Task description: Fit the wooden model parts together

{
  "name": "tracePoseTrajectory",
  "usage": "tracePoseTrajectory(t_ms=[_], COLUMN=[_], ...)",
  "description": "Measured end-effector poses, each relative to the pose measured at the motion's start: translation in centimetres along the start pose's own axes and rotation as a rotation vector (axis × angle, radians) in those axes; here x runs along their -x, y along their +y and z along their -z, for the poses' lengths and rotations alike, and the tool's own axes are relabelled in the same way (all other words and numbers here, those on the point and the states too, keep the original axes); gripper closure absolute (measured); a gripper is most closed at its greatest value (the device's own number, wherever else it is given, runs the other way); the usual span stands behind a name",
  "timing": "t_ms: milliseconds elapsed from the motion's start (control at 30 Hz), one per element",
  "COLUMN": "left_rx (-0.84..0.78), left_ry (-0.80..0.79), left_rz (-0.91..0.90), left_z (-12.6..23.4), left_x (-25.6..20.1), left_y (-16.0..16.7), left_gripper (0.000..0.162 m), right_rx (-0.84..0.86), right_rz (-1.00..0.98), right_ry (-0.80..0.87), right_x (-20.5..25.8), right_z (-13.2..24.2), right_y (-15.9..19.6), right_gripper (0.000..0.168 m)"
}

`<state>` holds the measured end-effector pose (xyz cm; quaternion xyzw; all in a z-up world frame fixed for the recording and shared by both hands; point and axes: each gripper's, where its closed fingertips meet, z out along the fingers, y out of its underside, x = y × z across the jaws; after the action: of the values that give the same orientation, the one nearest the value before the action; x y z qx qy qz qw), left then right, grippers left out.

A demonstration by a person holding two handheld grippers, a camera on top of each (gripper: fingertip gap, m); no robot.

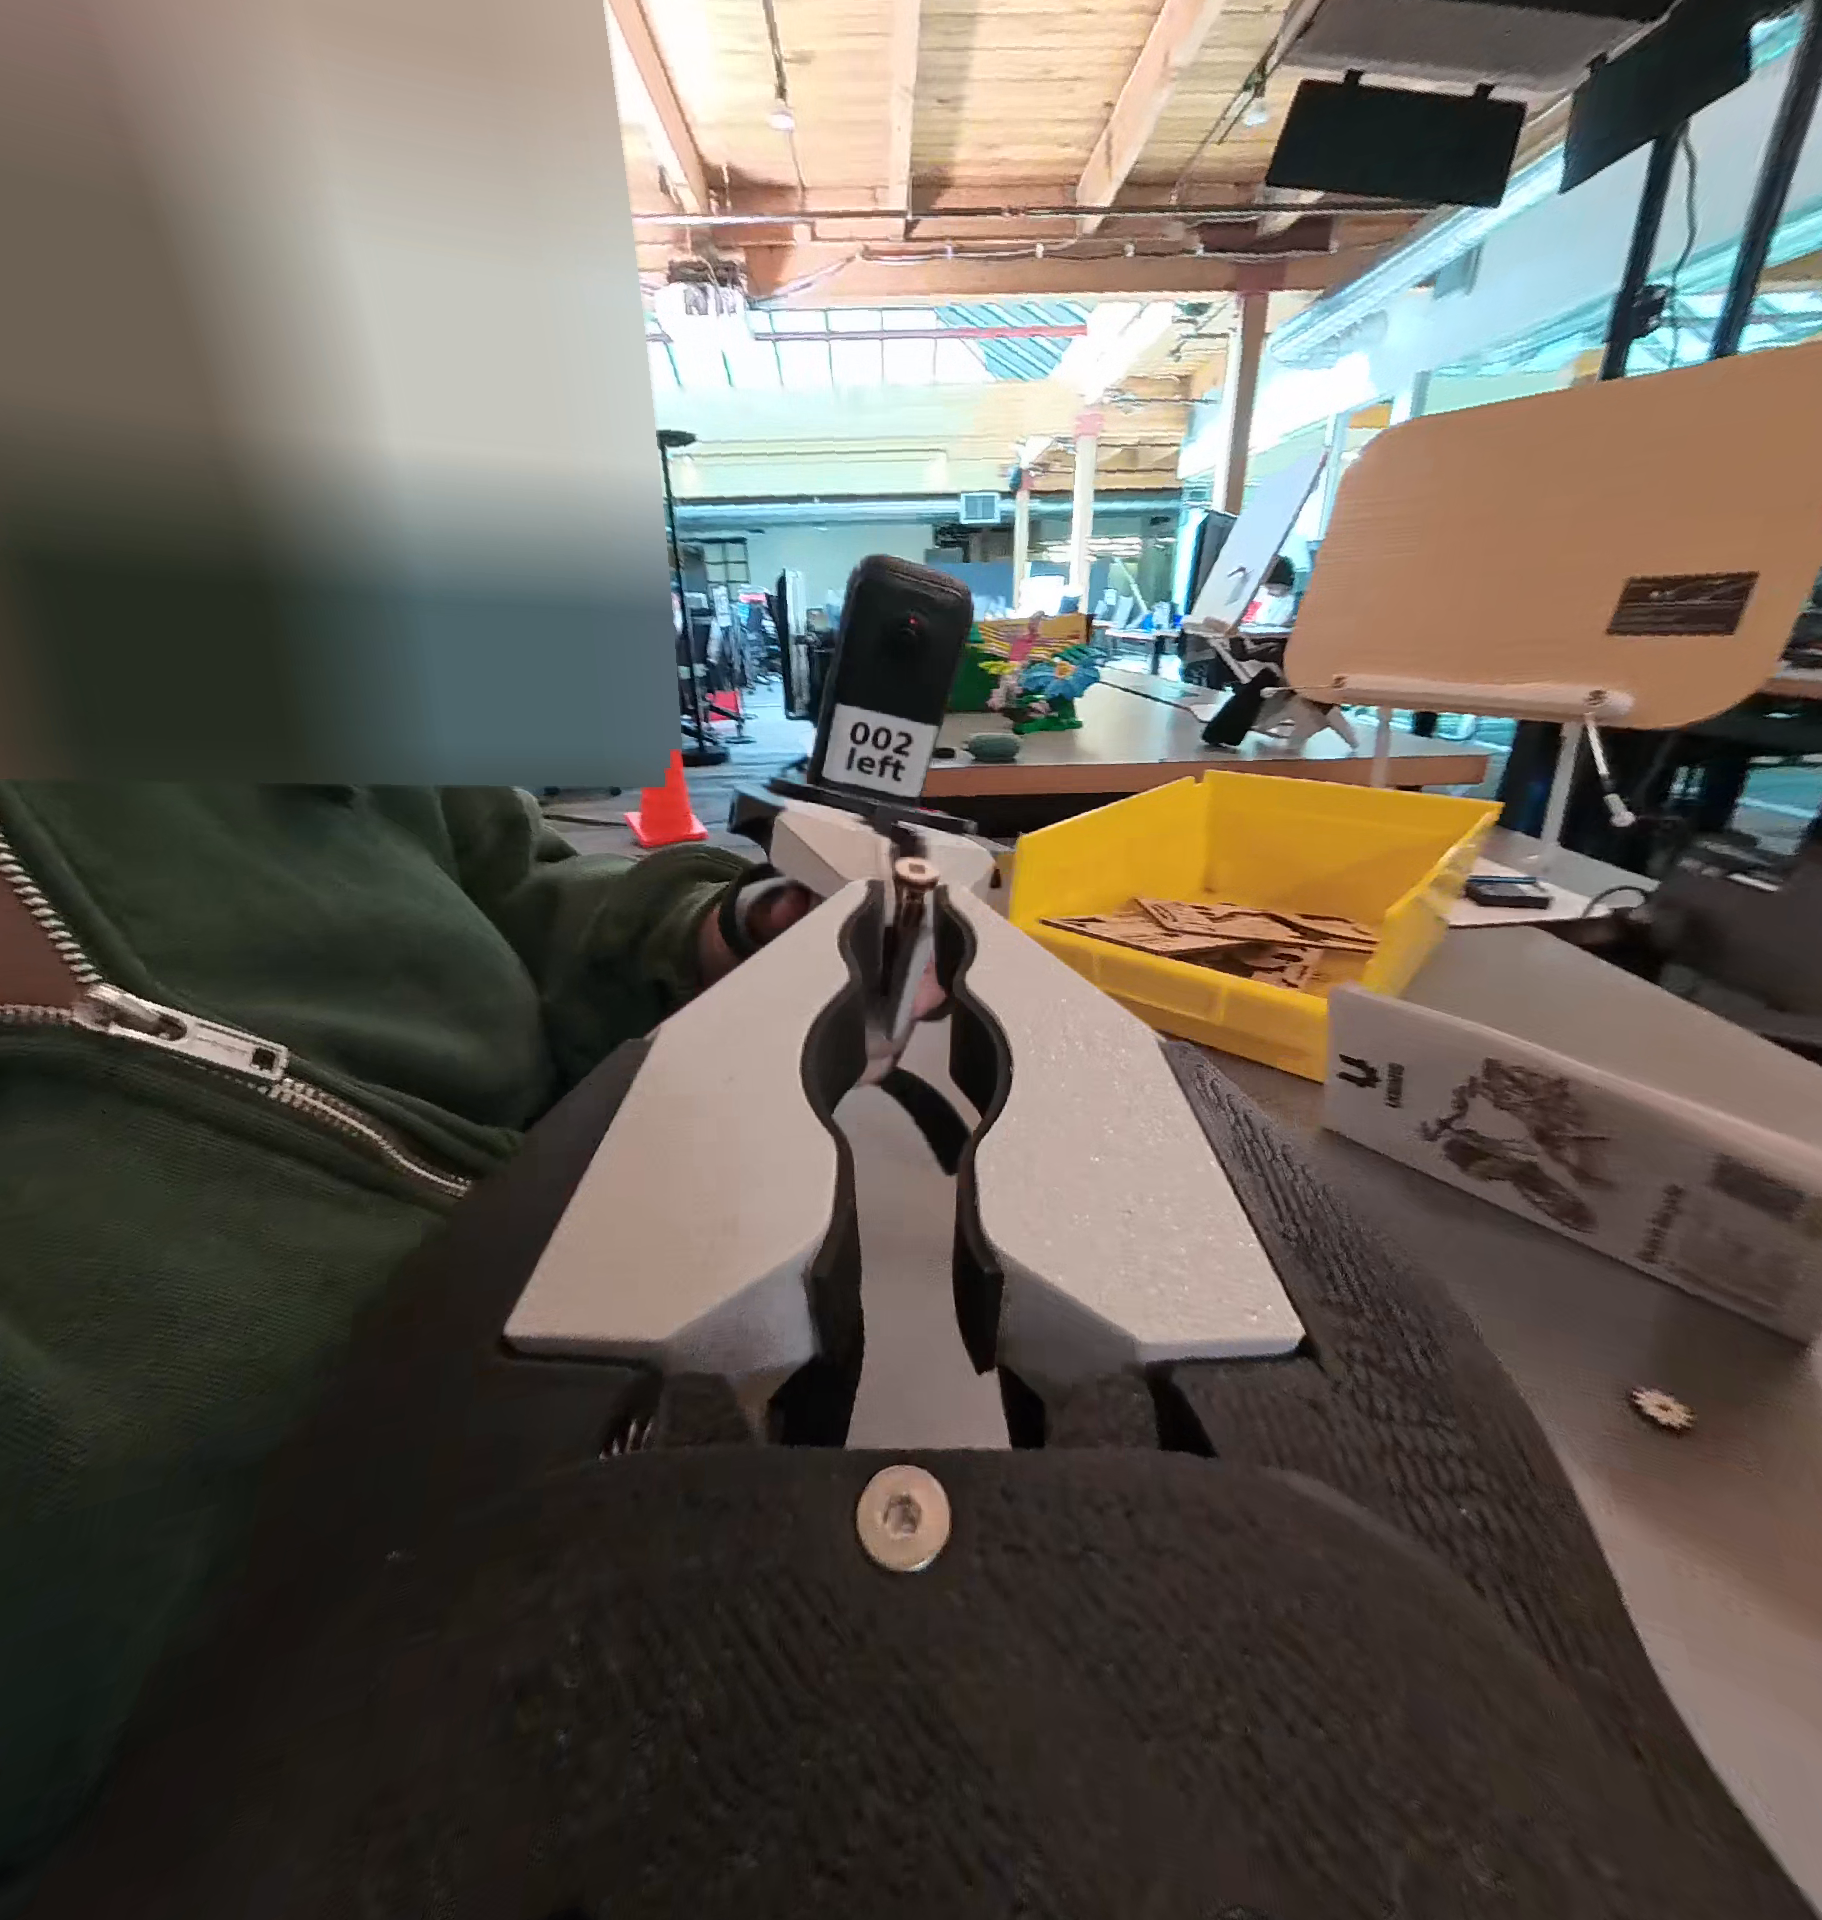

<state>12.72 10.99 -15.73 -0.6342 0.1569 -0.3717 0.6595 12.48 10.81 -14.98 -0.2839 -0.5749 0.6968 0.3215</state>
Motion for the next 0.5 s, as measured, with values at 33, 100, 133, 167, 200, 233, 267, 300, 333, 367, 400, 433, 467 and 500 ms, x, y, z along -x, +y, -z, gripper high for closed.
tracePoseTrajectory(t_ms=[33, 100, 133, 167, 200, 233, 267, 300, 333, 367, 400, 433, 467, 500], left_rx=[0.009, 0.025, 0.033, 0.039, 0.042, 0.045, 0.046, 0.044, 0.042, 0.045, 0.048, 0.048, 0.047, 0.045], left_ry=[0.001, 0.005, 0.007, 0.012, 0.012, 0.011, 0.004, -0.011, -0.033, -0.059, -0.085, -0.108, -0.125, -0.141], left_rz=[-0.015, -0.039, -0.053, -0.061, -0.069, -0.071, -0.062, -0.055, -0.059, -0.069, -0.072, -0.055, -0.026, 0.009], left_z=[-0.1, -0.2, -0.3, -0.4, -0.4, -0.4, -0.4, -0.4, -0.3, -0.2, 0.0, 0.1, 0.3, 0.4], left_x=[-0.1, -0.3, -0.4, -0.6, -0.6, -0.6, -0.5, -0.2, 0.1, 0.5, 0.9, 1.3, 1.7, 2.1], left_y=[0.2, 0.4, 0.6, 0.6, 0.7, 0.7, 0.7, 0.7, 0.6, 0.6, 0.6, 0.5, 0.4, 0.3], left_gripper=[0.162, 0.162, 0.162, 0.162, 0.162, 0.162, 0.162, 0.162, 0.162, 0.162, 0.161, 0.15, 0.14, 0.134], right_rx=[-0.002, 0.007, 0.012, 0.017, 0.022, 0.026, 0.035, 0.046, 0.06, 0.079, 0.1, 0.123, 0.148, 0.173], right_rz=[-0.016, -0.031, -0.033, -0.035, -0.037, -0.034, -0.017, 0.011, 0.047, 0.093, 0.15, 0.223, 0.303, 0.387], right_ry=[-0.01, -0.03, -0.039, -0.048, -0.053, -0.051, -0.037, -0.013, 0.016, 0.049, 0.09, 0.137, 0.185, 0.23], right_x=[0.1, 0.3, 0.4, 0.6, 0.7, 0.7, 0.5, 0.3, 0.1, -0.2, -0.6, -1.0, -1.4, -1.7], right_z=[-0.1, -0.2, -0.3, -0.4, -0.5, -0.5, -0.4, -0.4, -0.4, -0.4, -0.3, -0.2, -0.2, -0.1], right_y=[0.0, 0.2, 0.3, 0.4, 0.5, 0.5, 0.6, 0.6, 0.8, 0.9, 1.1, 1.2, 1.3, 1.4], right_gripper=[0.161, 0.161, 0.161, 0.161, 0.162, 0.162, 0.162, 0.162, 0.162, 0.162, 0.161, 0.161, 0.161, 0.162])
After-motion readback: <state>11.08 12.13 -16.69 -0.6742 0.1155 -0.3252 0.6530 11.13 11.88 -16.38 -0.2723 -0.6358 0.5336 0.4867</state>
